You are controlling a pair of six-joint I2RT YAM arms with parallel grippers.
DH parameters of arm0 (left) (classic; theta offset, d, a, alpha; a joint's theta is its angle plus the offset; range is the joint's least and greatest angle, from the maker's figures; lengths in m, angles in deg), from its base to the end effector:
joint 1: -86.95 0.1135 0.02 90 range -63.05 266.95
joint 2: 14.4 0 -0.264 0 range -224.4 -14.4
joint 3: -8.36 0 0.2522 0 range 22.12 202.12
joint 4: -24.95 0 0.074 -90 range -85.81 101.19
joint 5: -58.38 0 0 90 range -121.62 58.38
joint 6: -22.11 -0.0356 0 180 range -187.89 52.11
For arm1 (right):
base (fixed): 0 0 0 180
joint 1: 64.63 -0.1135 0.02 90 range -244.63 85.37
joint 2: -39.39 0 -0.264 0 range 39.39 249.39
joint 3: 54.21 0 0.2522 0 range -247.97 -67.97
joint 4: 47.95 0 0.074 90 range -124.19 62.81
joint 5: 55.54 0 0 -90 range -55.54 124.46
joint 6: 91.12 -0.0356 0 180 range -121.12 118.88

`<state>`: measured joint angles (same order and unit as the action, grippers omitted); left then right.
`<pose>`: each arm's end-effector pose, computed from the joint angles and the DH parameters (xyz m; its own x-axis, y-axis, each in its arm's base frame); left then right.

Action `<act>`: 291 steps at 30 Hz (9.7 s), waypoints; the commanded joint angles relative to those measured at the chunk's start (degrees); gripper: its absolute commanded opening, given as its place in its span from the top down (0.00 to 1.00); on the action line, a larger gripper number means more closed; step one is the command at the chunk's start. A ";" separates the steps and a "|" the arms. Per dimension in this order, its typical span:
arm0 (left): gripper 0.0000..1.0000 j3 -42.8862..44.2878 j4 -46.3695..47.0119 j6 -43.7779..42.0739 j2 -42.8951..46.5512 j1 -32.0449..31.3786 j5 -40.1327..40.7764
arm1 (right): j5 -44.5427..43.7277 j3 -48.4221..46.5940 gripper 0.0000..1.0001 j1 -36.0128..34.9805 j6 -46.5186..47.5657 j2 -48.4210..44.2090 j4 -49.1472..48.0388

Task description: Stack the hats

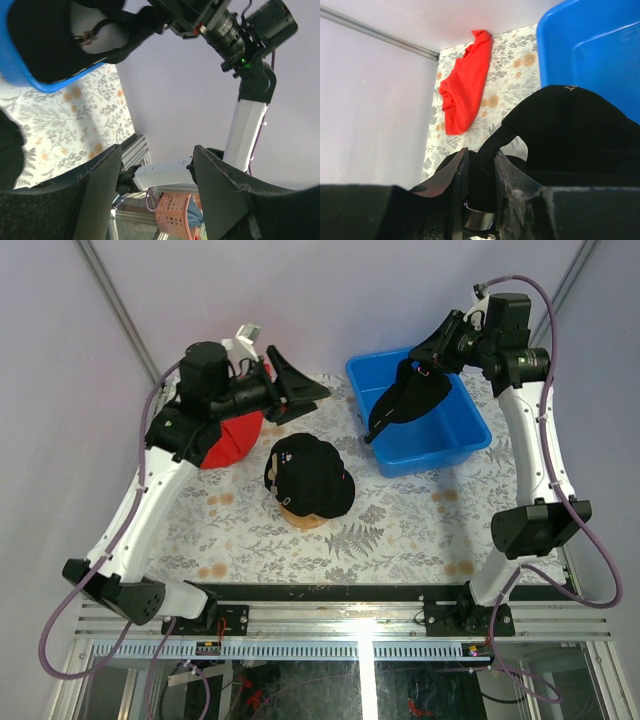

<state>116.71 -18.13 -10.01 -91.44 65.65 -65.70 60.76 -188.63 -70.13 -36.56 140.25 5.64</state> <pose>0.2514 -0.1194 0.4807 -0.7887 -0.4454 -0.4237 0.2708 0.3671 -0.8899 0.3762 0.0521 0.4759 -0.5679 0.4676 -0.6774 -0.2099 0.7136 0.6684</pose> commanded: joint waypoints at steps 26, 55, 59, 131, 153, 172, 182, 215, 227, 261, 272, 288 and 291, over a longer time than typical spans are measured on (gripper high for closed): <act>0.28 21.24 -5.66 -49.84 -21.46 -33.75 50.09 | 15.34 6.90 1.00 -0.83 -16.50 -15.25 -6.19; 1.00 12.98 13.82 -24.34 -19.45 -17.90 26.60 | 7.63 3.45 0.23 1.93 -10.93 -18.53 -6.23; 1.00 3.47 25.90 -16.72 -13.37 -11.98 22.61 | 7.87 2.17 0.20 2.19 -13.92 -18.19 -8.38; 0.39 -23.91 41.73 2.62 9.69 0.09 21.10 | 27.47 41.24 1.00 -1.05 -64.63 -17.86 -68.50; 0.38 -56.14 34.71 14.78 22.63 28.55 -11.77 | 38.79 48.82 1.00 -7.92 -76.22 -7.40 -100.34; 0.42 -55.38 13.60 -10.14 21.82 26.03 -12.43 | 39.13 53.31 1.00 -9.06 -87.07 -1.55 -117.69; 0.40 -53.31 18.45 -9.90 16.55 19.18 -4.14 | 39.16 56.12 1.00 -9.12 -87.19 -2.96 -118.45; 0.76 -55.09 23.40 -12.83 2.09 18.84 0.19 | 43.93 70.31 1.00 -12.02 -89.19 9.74 -136.79; 0.77 -55.37 23.87 -13.00 0.51 18.83 -1.25 | 47.22 74.63 1.00 -8.57 -82.09 7.03 -130.07; 0.81 -56.28 22.75 -13.45 0.11 19.10 -3.61 | 36.93 72.87 1.00 -5.79 -2.80 -5.79 -36.16; 0.83 -63.82 22.63 -12.38 5.99 19.09 -2.38 | 26.71 69.97 1.00 -5.81 -3.03 -0.65 -38.14; 0.79 -58.56 12.50 -9.88 18.58 24.84 -3.12 | 24.47 68.45 1.00 -6.01 -2.08 -0.92 -37.01; 0.74 -55.97 12.65 -8.24 20.29 26.94 -6.40 | 24.61 67.16 1.00 -5.95 -1.28 -0.86 -35.38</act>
<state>56.47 -0.84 -19.93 -73.54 90.04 -69.81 101.35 -120.35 -76.38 -39.71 137.08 -36.65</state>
